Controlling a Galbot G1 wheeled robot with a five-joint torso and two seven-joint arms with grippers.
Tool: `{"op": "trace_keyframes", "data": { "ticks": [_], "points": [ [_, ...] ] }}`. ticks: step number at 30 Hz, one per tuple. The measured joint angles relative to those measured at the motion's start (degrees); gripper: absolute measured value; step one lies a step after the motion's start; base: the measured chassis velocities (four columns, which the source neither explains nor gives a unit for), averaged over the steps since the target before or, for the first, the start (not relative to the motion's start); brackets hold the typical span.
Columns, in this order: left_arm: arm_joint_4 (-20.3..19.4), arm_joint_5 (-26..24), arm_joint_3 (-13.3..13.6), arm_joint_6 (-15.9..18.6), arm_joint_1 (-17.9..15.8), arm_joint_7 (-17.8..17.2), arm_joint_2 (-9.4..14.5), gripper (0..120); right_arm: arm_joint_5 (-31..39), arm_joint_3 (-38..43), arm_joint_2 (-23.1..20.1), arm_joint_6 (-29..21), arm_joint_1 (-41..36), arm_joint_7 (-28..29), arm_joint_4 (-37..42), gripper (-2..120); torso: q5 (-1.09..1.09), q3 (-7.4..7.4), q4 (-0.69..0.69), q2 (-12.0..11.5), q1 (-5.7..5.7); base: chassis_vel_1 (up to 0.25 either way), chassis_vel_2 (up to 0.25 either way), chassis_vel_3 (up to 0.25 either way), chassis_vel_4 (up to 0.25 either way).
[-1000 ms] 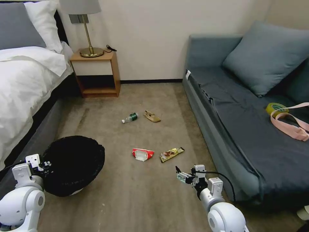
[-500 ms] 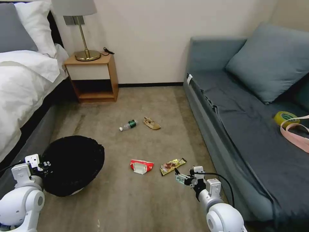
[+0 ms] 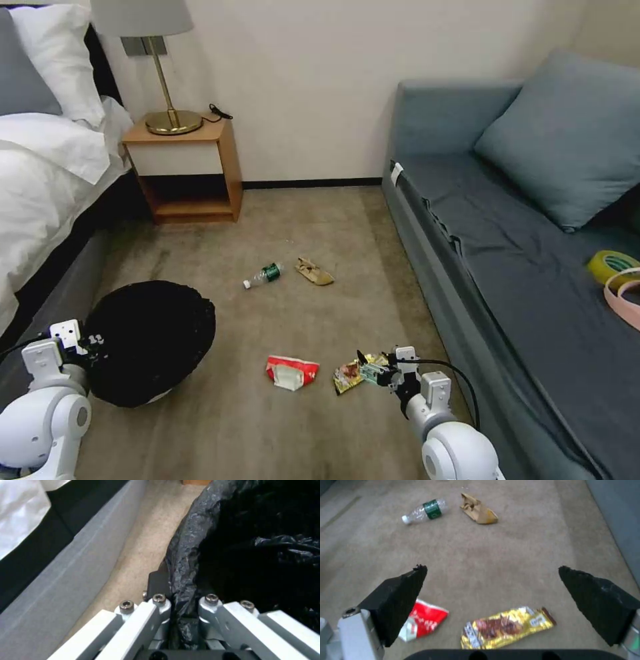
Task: Pick up the trash bin, then pick up the garbage on the floor and place it into the trash bin.
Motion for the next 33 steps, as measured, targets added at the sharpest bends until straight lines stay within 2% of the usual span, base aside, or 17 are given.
{"op": "trace_keyframes", "data": {
  "ticks": [7,15,22,24,28,30,33],
  "points": [
    [0.2,0.0,-0.5,-0.3,0.2,0.0,0.0,4,0.7,-1.2,-0.4,0.5,0.8,-0.1,-0.5,100,0.00,0.00,-0.02,0.0,0.01,-0.118,0.083,0.087,-0.100],
    [0.5,-0.1,-2.1,-0.5,0.8,0.4,0.3,4,1.0,-4.6,-2.5,-1.3,6.1,-1.5,-3.9,100,0.00,0.00,-0.01,0.0,0.00,0.000,0.000,0.000,0.000],
    [0.1,0.4,-3.1,-0.7,1.9,0.4,0.1,4,2.8,-10.2,-5.8,-4.1,15.7,-3.7,-8.9,100,0.00,0.00,-0.01,0.0,0.00,0.000,0.000,0.000,0.000],
    [-0.1,1.1,-3.7,-0.7,2.0,0.5,-0.1,4,4.4,-14.5,-8.0,-4.9,21.5,-5.0,-11.6,100,0.00,0.00,0.00,0.0,0.00,0.000,0.000,0.000,0.000],
    [-0.3,2.0,-4.2,-0.7,2.0,0.9,-0.3,4,6.4,-19.4,-10.4,-5.5,26.5,-7.2,-14.1,100,0.00,0.00,0.00,0.0,0.00,0.000,0.000,0.000,0.000],
    [-0.4,3.6,-4.4,-0.7,2.0,1.9,-0.9,4,8.3,-25.7,-13.9,-5.6,31.9,-9.9,-17.4,100,0.00,0.00,0.00,0.0,0.00,0.000,0.000,0.000,0.000],
    [-0.5,4.8,-4.4,-0.7,1.9,2.1,-1.5,4,9.8,-30.4,-16.0,-5.6,35.2,-11.0,-19.7,100,0.01,0.00,-0.01,0.0,0.00,0.000,0.000,0.000,0.000]
  ]
}}
